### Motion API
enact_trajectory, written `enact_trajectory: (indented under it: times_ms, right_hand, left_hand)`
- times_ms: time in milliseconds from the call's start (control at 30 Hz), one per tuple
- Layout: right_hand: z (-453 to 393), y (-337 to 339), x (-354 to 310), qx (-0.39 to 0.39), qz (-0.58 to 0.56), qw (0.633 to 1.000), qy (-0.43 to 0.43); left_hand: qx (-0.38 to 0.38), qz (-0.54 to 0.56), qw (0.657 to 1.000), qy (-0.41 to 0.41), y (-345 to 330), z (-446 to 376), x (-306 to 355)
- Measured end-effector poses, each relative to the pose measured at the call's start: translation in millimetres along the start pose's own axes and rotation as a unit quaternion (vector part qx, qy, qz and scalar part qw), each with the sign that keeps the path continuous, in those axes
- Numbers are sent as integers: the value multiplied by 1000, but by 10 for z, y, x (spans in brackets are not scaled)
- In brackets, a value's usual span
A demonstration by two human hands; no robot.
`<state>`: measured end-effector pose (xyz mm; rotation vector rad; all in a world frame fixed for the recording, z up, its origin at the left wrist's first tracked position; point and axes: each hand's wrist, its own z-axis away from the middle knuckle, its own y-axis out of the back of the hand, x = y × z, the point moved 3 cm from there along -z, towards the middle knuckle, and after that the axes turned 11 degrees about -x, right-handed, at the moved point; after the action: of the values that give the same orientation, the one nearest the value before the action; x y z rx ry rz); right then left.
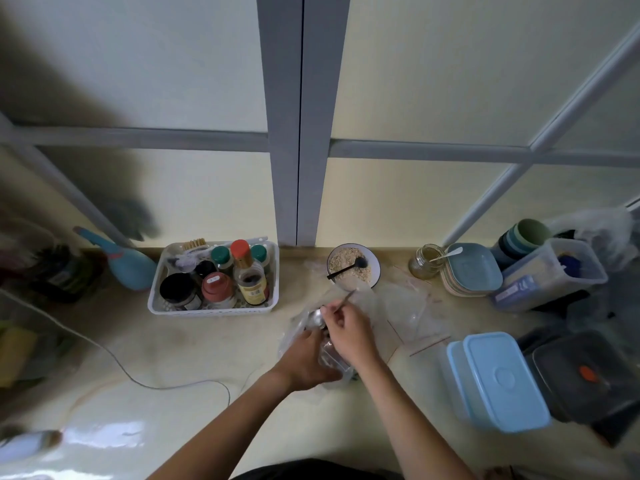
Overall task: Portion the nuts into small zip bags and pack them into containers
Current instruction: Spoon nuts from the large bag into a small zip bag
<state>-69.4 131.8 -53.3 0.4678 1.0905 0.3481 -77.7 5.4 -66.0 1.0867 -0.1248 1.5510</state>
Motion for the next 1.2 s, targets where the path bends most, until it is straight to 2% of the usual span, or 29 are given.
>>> enact_trajectory:
  times_ms: [100,233,400,500,633,700,767,867,933,1033,1100,1167,1200]
  right_hand:
    - [-104,-127,75,-25,21,999,-35]
    - [-114,-24,271,29,6,993,-118]
    - [18,297,502,85,48,983,-158]
    - [157,445,496,97,125,976,-150]
    - [335,427,475,119,177,971,-106]
    - [375,360,566,105,178,971,-118]
    - [422,324,641,129,176,968,-126]
    - [482,376,613,203,192,955,-98]
    - [481,450,571,218,193,954,-75]
    - [451,557,532,220,175,958,-52]
    - [448,595,507,234,153,960,-36]
    - [439,571,481,240,132,962,-21]
    - [428,541,472,238,128,963,-16]
  left_hand:
    - [-16,4,1000,11,-30,-8,-40]
    - [9,14,998,57,48,66,-91]
    - [145,65,977,141,205,93,-147]
    - [153,34,975,159,162,51,-32]
    - [157,-74,967,184,80,75,241]
    - [133,-118,970,168,-2,42,272]
    - [91,-125,980,124,-92,-22,237]
    - [56,-26,996,58,-182,-89,146]
    - [86,48,994,40,-174,-96,98]
    - [188,119,975,-2,-67,-111,67]
    - [212,107,969,-62,36,-133,111]
    - [135,28,986,-90,49,-181,186]
    - [86,-50,992,-83,24,-195,221]
